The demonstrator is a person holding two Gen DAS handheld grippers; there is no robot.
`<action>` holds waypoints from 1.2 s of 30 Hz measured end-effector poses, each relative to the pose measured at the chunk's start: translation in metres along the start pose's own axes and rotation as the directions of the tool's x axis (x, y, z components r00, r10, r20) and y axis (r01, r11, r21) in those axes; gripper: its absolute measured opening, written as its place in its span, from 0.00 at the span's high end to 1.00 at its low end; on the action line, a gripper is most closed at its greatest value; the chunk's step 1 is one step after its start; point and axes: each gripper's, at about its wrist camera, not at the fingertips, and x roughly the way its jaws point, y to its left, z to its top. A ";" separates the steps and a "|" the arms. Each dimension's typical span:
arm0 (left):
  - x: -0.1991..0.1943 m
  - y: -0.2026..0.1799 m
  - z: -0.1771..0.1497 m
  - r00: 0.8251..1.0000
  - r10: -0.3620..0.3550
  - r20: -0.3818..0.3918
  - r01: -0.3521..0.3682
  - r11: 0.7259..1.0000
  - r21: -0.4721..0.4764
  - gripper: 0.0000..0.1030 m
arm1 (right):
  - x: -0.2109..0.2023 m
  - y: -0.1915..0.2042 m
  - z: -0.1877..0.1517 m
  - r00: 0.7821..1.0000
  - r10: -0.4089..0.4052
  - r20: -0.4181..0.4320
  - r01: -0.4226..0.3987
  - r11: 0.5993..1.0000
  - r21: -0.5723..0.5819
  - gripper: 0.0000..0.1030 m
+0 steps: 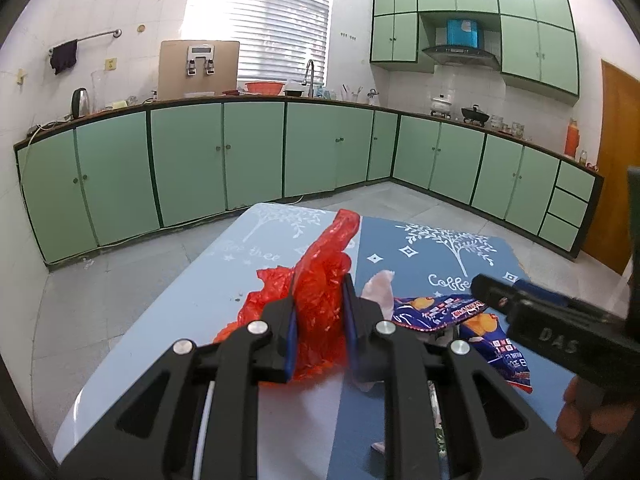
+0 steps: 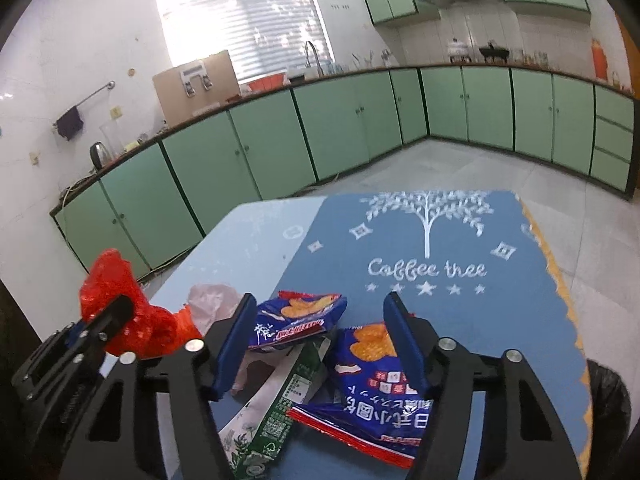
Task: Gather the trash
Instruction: 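Grasp and lift the blue chip bag with the right gripper while the left gripper holds the red bag, then carry the red bag and chip bag over the bin and open both grippers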
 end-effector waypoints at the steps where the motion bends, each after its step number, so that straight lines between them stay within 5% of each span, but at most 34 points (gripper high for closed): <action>1: 0.000 0.000 0.000 1.000 -0.002 0.001 0.002 1.000 0.000 0.83 | 0.002 0.000 -0.001 1.000 -0.001 -0.009 0.001 1.000 0.003 0.43; 11: 0.004 0.005 -0.005 1.000 -0.021 -0.009 0.021 1.000 -0.009 0.83 | 0.016 0.010 -0.006 0.997 0.034 -0.065 -0.035 0.999 -0.022 0.91; 24: -0.010 -0.005 -0.001 0.999 -0.051 0.000 0.051 0.999 -0.009 0.83 | -0.030 0.010 0.015 0.997 0.059 0.058 -0.055 0.996 -0.074 0.95; 36: -0.043 -0.050 0.001 0.987 -0.157 0.032 0.156 0.987 0.035 0.83 | -0.102 -0.033 0.017 0.987 0.001 0.159 0.008 0.998 -0.056 0.96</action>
